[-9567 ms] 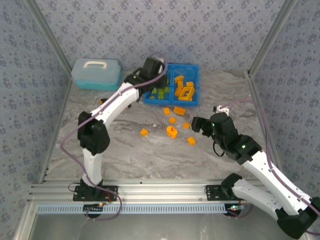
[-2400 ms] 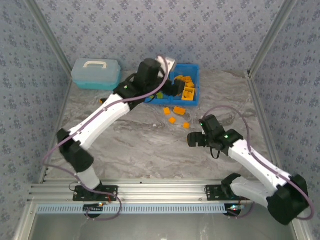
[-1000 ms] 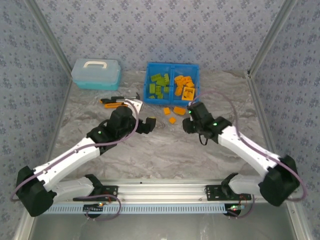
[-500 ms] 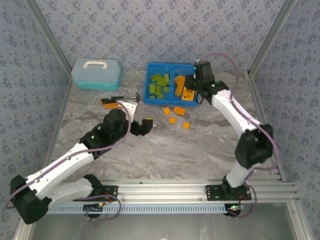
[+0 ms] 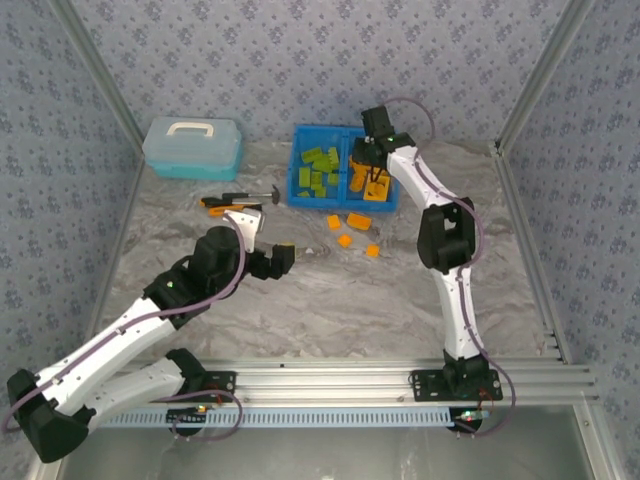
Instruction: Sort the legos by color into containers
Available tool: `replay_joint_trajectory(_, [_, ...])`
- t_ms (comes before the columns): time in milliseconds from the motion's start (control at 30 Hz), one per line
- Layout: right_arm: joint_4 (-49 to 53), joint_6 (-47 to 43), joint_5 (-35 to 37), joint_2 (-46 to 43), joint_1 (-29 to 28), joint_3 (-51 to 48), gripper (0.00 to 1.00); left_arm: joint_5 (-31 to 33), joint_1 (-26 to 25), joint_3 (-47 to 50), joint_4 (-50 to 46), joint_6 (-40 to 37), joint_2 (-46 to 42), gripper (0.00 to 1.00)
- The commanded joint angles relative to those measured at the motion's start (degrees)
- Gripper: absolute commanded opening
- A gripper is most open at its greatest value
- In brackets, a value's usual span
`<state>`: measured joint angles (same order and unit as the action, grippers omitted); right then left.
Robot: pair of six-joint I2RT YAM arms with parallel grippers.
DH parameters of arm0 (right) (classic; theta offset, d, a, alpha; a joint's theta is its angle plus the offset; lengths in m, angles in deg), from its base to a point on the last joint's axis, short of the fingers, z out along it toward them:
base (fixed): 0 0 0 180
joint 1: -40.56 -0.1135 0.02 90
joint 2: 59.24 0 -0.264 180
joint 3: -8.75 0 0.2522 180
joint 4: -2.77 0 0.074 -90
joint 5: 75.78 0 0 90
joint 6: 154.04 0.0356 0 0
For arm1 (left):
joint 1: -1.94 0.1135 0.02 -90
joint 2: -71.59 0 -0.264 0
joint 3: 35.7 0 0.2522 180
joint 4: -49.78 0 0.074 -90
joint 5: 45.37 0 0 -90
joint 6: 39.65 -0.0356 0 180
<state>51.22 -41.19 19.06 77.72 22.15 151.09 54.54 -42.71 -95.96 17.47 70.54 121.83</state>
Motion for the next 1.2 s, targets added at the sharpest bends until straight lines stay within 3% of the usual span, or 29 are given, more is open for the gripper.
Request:
replay_joint_trajectory(0, [4.9,-0.7,-1.7,2.2,0.1,3.2,0.36,1.1,0.0,0.2,-1.3,1.5,-0.8,0.99])
replay_joint_trajectory(333, [7.9,-2.8,-2.6,-4.5,-0.3,3.8,0.55,0.9,0.0,-2.3,-1.3,6.8,7.9,0.99])
replay_joint_trajectory(500, [7.1,-4.1,-2.3,-13.5,-1.6,-1.3,0.55,1.0,0.0,-5.2,2.8,10.2,15.3,0.99])
replay_joint_trajectory(767, [-6.8,-4.1,-1.2,-44.1,-6.1,-35.5,0.57,3.7,0.4,-19.6,-2.5,16.6,35.4,0.94])
replay_joint_trajectory(967, [-9.0,-3.0,5.6,-69.6,-9.2,-58.3,0.74,4.0,1.1,-28.6,-3.6,21.0,47.7,0.81])
replay_joint_trajectory(1167, [-1.8,-0.6,6.6,-85.4,-9.7,-69.0,0.89,4.2,1.9,-41.5,-9.2,23.1,60.9,0.71])
